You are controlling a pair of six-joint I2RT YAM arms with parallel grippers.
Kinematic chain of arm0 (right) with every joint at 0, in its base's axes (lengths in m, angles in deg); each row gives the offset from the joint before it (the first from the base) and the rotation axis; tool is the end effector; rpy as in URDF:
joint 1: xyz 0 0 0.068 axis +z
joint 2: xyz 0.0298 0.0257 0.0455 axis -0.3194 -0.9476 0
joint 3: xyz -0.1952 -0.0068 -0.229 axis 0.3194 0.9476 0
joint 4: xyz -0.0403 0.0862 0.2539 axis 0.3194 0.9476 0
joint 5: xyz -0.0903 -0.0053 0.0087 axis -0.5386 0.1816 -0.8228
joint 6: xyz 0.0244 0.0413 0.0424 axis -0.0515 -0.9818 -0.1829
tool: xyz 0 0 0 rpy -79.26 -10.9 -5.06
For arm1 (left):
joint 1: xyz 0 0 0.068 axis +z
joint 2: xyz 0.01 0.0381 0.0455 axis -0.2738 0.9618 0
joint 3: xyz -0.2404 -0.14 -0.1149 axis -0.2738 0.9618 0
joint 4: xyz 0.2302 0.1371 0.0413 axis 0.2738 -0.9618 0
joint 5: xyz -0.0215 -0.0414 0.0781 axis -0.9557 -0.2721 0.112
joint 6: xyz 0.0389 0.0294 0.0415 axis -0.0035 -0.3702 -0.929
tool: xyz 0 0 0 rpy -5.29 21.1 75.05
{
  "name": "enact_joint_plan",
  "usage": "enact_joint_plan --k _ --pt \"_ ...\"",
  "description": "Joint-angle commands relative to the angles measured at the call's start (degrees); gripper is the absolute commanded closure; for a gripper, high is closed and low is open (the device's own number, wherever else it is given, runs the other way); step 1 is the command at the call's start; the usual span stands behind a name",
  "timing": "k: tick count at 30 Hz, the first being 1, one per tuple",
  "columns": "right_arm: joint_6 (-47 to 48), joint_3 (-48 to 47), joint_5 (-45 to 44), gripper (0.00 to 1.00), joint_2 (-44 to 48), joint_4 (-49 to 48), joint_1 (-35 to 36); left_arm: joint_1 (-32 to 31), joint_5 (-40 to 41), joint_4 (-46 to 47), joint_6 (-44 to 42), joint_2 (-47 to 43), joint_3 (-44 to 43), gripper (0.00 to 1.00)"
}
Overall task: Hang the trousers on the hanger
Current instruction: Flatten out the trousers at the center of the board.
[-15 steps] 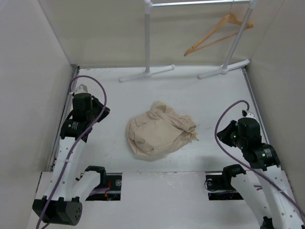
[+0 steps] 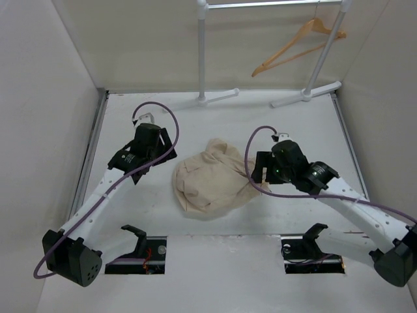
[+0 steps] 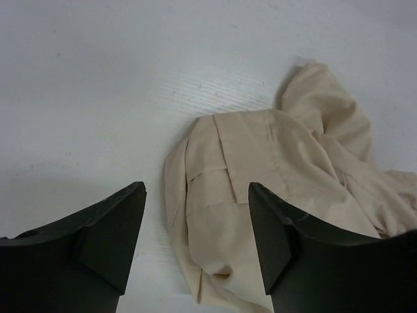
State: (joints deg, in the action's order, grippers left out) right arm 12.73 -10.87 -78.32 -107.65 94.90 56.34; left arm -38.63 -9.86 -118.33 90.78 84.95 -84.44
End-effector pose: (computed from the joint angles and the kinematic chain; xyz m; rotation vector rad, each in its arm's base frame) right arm 0.1636 0.1189 0.3034 -0.0395 2.4164 0.4381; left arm 0.2262 -0.0846 0.3401 -0.2816 2.1748 -0.3331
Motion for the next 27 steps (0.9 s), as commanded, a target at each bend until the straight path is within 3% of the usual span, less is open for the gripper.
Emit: enact_joint_plan --k 1,9,12,15,16,18,19,22,27 --pt "5.4 -3.2 -5.1 0.17 -4.2 -5.8 -0.2 -0.7 0.6 1.3 1.2 -1.6 2.1 0.37" --pt "8.5 -2.5 -0.4 0.26 -11.3 -11.6 -3.0 1.5 -1.8 2.2 2.5 -2.8 5.8 0.35" --pt "8.1 -3.5 0.5 0.45 -13.9 -13.1 -3.0 2.1 -2.3 3.0 3.1 -2.3 6.0 0.34" --pt "7.9 -5.1 1.4 0.50 -16.4 -13.2 -3.0 2.8 -2.9 3.8 3.8 -1.3 6.3 0.34" --pt "7.9 -5.8 2.3 0.58 -17.3 -12.7 -3.0 3.0 -3.1 4.1 4.0 -1.0 6.4 0.34" --pt "7.4 -7.6 3.1 0.85 -18.2 -11.7 -3.0 3.2 -3.9 4.9 4.5 -0.5 7.0 0.33" --pt "7.1 -8.8 3.1 0.92 -18.3 -11.2 -3.0 3.4 -4.3 5.4 4.7 -0.2 7.2 0.33" --pt "6.6 -16.8 2.4 0.98 -16.5 -8.3 -3.0 4.1 -6.4 6.7 5.1 1.6 7.5 0.32" --pt "7.4 -37.7 -4.1 0.99 -12.6 2.0 -2.4 5.6 -9.5 8.4 5.3 4.6 5.6 0.30"
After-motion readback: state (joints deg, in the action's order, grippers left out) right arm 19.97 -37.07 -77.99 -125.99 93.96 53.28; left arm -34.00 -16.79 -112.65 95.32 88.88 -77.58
